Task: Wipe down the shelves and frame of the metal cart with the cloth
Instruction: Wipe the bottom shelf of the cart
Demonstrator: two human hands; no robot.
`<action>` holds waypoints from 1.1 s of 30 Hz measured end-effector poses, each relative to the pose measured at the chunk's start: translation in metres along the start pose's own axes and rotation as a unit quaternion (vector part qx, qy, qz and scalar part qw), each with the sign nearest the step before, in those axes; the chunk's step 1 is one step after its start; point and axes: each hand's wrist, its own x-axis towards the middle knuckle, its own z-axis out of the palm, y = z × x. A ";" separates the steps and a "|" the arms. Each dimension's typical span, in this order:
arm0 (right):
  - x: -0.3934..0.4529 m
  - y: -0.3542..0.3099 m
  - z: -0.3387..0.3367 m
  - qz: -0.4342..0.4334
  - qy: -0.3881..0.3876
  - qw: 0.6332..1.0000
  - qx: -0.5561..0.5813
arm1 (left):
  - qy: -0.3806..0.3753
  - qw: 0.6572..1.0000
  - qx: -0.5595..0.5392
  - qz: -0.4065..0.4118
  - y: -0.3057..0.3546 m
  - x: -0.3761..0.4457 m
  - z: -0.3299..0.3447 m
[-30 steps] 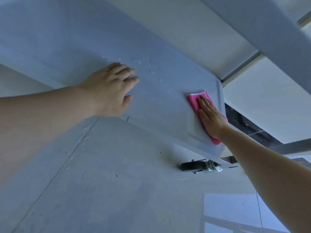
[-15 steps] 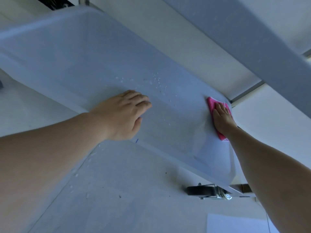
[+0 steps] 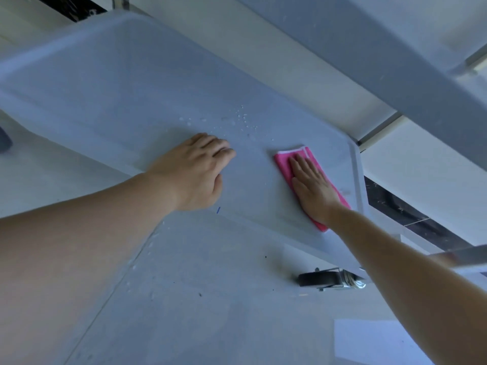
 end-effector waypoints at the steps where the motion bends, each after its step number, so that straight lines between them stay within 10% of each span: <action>1: -0.009 -0.015 0.000 -0.022 -0.006 1.000 0.001 | 0.000 1.000 -0.001 -0.001 0.000 0.000 0.000; 19: -0.024 -0.037 -0.010 -0.182 -0.016 0.983 0.026 | 0.006 0.999 -0.036 -0.016 0.001 0.000 -0.002; 33: 0.087 0.114 -0.013 0.194 0.015 0.981 -0.008 | 0.020 0.998 -0.053 -0.042 -0.004 0.001 0.004</action>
